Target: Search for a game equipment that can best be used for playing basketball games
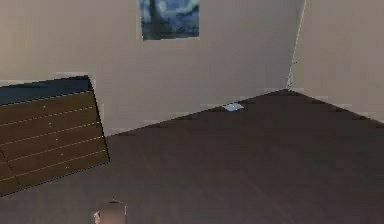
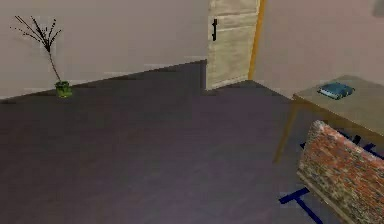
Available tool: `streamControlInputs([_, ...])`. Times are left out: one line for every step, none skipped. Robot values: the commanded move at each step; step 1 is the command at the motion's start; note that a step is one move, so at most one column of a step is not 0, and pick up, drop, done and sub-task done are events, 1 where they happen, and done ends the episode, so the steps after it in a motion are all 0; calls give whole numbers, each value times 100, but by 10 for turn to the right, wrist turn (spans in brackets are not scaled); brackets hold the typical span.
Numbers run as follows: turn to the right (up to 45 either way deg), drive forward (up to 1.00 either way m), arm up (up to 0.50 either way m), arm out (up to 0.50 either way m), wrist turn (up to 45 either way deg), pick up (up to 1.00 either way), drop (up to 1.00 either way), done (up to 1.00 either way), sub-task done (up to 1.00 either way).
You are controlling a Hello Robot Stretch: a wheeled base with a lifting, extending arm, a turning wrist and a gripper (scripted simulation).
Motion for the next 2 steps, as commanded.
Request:
streamControlInputs([450, 0, 0, 0, 0, 0, 0, 0, 0])
streamControlInputs([420, 0, 0, 0, 0, 0, 0, 0, 0])
